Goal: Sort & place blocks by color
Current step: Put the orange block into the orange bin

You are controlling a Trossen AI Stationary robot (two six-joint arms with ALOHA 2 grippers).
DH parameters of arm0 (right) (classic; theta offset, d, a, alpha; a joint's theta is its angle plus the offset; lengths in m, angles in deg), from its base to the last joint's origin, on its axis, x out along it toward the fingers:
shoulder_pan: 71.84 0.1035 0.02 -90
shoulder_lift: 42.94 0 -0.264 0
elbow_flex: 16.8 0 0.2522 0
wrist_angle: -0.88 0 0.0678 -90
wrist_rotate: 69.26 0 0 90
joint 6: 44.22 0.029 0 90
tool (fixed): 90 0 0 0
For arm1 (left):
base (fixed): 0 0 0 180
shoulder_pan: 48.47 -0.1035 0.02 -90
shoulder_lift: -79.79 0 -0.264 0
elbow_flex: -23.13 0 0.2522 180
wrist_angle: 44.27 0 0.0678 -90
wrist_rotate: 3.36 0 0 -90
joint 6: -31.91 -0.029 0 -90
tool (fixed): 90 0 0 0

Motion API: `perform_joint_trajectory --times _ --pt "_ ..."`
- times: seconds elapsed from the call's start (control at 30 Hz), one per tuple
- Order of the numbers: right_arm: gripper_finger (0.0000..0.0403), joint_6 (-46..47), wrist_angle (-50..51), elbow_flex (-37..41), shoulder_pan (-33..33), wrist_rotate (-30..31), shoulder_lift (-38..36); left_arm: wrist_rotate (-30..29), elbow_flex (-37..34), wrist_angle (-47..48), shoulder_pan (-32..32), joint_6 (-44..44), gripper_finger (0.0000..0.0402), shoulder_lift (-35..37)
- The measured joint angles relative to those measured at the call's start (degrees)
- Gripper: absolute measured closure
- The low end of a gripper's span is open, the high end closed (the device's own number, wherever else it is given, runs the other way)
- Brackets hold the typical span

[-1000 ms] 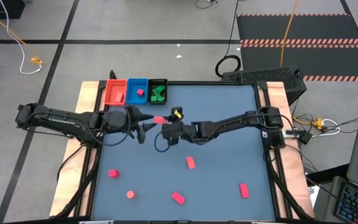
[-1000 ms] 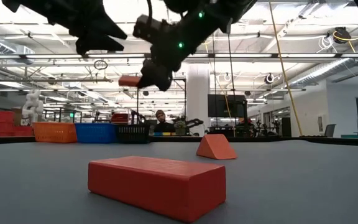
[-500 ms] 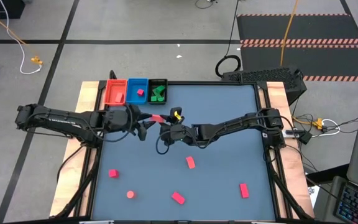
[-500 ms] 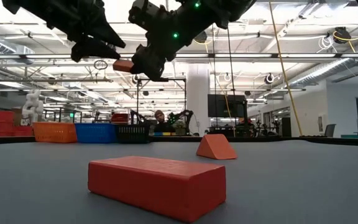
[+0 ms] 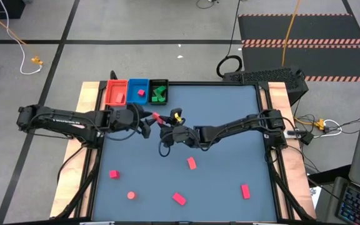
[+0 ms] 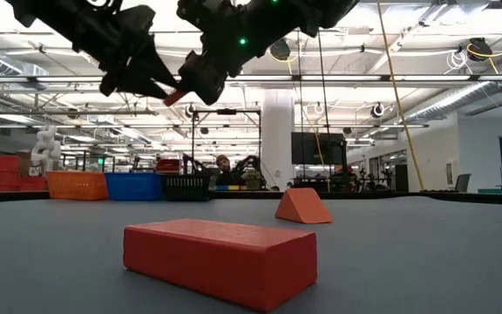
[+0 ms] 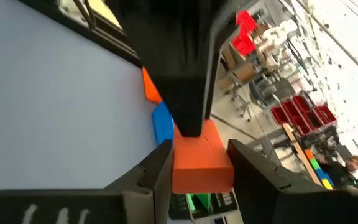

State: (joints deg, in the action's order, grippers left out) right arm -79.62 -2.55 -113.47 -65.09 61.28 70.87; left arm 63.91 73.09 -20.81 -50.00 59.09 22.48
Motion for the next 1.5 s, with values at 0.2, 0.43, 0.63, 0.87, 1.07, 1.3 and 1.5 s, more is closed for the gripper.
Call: perform_joint_trajectory --times 0.2,0.43,0.63,0.87,1.07,1.3,1.5 --pt "0.0279 0.0 -2.2 2.7 0.2 -0.1 -0.1 -0.5 -0.1 0.3 -0.1 0.2 0.0201 0.0" --pt "0.0279 -1.3 -7.0 6.8 0.2 0.0 -0.1 -0.1 -0.1 1.5 0.2 -7.2 0.0201 0.9" --pt "0.0279 -0.5 -8.0 7.7 0.2 1.6 -0.1 -4.6 -0.1 10.1 2.8 -23.5 0.0201 -0.3" --pt "0.0279 9.2 -6.5 7.7 0.0 -1.8 -0.1 -16.4 -0.1 8.1 7.6 -32.8 0.0202 -8.0" --pt "0.0279 17.3 -0.4 7.8 -1.9 -6.4 -1.6 -29.1 -0.1 2.1 10.7 -43.9 0.0202 -17.0" --pt "0.0279 27.6 5.3 9.2 -5.5 -12.2 -6.7 -34.8 -0.1 -7.0 11.5 -50.4 0.0202 -21.8" --pt "0.0279 38.0 -5.3 18.7 -10.1 -26.1 -11.8 -34.6 -0.1 -15.9 12.9 -55.7 0.0202 -22.2"
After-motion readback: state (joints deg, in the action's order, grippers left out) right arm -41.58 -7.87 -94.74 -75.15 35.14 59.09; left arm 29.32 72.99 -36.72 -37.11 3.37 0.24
